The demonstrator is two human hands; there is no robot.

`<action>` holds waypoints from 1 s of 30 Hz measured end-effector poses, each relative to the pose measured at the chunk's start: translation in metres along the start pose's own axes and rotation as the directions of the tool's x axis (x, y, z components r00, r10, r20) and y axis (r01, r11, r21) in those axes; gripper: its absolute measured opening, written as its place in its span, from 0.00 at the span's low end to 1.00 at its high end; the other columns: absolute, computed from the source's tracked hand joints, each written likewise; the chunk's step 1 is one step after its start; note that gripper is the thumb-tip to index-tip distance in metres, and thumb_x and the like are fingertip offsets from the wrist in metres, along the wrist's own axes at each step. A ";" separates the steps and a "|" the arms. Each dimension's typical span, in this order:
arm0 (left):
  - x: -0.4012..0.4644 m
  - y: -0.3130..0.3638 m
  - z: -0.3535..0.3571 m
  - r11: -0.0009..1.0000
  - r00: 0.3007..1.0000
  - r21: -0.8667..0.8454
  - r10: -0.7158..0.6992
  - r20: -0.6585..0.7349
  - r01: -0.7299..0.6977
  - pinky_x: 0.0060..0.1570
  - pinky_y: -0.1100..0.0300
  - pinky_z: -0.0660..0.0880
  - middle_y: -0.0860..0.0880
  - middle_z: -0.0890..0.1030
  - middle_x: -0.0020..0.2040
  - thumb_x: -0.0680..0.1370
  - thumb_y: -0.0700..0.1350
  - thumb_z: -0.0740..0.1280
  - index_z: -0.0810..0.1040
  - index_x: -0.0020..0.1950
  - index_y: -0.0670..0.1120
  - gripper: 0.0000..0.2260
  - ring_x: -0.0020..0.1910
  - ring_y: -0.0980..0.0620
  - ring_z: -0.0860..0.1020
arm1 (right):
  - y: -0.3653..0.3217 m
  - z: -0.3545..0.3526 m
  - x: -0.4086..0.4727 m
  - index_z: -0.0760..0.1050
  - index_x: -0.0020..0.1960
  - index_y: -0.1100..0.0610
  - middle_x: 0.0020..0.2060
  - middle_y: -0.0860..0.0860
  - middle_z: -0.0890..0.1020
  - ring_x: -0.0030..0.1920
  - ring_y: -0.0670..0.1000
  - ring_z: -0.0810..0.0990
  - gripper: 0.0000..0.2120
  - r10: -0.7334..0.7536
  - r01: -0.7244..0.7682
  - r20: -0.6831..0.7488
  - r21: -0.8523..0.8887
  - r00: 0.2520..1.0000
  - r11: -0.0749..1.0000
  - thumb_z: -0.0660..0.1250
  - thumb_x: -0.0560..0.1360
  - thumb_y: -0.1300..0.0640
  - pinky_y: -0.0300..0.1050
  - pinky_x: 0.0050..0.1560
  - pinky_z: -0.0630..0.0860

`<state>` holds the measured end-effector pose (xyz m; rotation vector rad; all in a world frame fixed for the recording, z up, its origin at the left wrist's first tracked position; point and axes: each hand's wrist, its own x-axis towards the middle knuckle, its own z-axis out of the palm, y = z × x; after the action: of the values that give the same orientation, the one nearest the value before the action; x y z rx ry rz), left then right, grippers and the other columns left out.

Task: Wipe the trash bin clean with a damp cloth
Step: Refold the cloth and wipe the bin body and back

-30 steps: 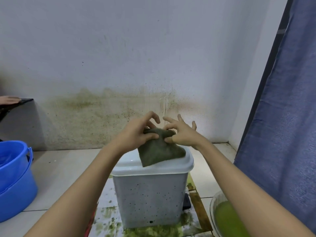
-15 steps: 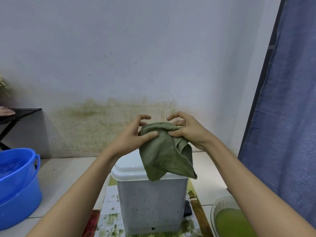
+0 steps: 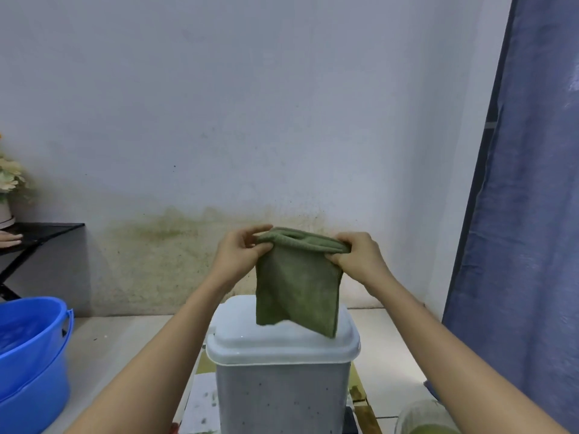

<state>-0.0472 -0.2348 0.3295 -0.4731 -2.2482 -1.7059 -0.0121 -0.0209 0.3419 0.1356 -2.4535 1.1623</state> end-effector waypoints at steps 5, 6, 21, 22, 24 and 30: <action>0.000 -0.001 -0.003 0.994 0.998 -0.095 0.052 -0.031 -0.054 0.47 0.68 0.77 0.52 0.83 0.49 0.73 0.35 0.70 0.79 0.60 0.50 0.18 0.49 0.58 0.81 | 0.007 0.007 -0.003 0.81 0.44 0.57 0.36 0.50 0.81 0.39 0.48 0.78 0.07 -0.044 0.051 -0.060 0.133 0.997 0.990 0.68 0.71 0.67 0.40 0.41 0.75; -0.008 -0.014 -0.002 0.997 1.000 -0.071 0.019 0.020 -0.017 0.48 0.66 0.78 0.51 0.84 0.50 0.72 0.34 0.71 0.78 0.61 0.50 0.21 0.49 0.58 0.82 | 0.017 0.011 -0.006 0.82 0.44 0.57 0.37 0.51 0.82 0.40 0.49 0.79 0.07 -0.022 0.021 0.004 0.089 1.000 0.996 0.70 0.70 0.66 0.40 0.42 0.76; -0.023 -0.119 0.048 0.722 0.994 0.690 -0.099 0.039 0.044 0.65 0.51 0.64 0.46 0.63 0.75 0.81 0.47 0.60 0.53 0.77 0.54 0.27 0.71 0.46 0.65 | 0.084 0.107 -0.012 0.53 0.75 0.41 0.76 0.44 0.56 0.76 0.54 0.52 0.28 0.111 -0.096 0.028 -0.325 0.993 0.941 0.60 0.78 0.45 0.59 0.71 0.50; -0.026 -0.123 0.053 0.677 0.984 0.736 -0.124 0.125 -0.008 0.70 0.46 0.55 0.50 0.56 0.77 0.82 0.50 0.55 0.53 0.76 0.56 0.23 0.75 0.48 0.56 | 0.089 0.115 -0.015 0.52 0.75 0.39 0.77 0.42 0.52 0.77 0.52 0.48 0.26 0.060 -0.013 0.110 -0.381 0.992 0.925 0.56 0.80 0.44 0.59 0.72 0.46; -0.030 -0.130 0.057 0.597 0.940 0.798 -0.219 0.261 -0.082 0.71 0.40 0.41 0.56 0.51 0.78 0.83 0.54 0.47 0.52 0.76 0.58 0.21 0.77 0.52 0.45 | 0.101 0.126 -0.020 0.52 0.75 0.39 0.77 0.41 0.50 0.77 0.49 0.45 0.22 0.062 0.081 0.270 -0.488 0.961 0.869 0.46 0.82 0.43 0.61 0.73 0.39; -0.035 -0.137 0.041 0.690 0.904 0.718 -0.248 0.347 -0.086 0.72 0.42 0.36 0.60 0.45 0.77 0.78 0.65 0.49 0.49 0.77 0.56 0.30 0.76 0.56 0.38 | 0.111 0.119 -0.027 0.46 0.77 0.41 0.72 0.35 0.41 0.74 0.49 0.30 0.44 0.053 0.225 0.442 -0.551 0.895 0.804 0.35 0.65 0.23 0.66 0.65 0.24</action>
<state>-0.0739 -0.2325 0.1843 -0.5754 -3.0358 -0.6147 -0.0560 -0.0417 0.1843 0.3534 -3.0468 0.2825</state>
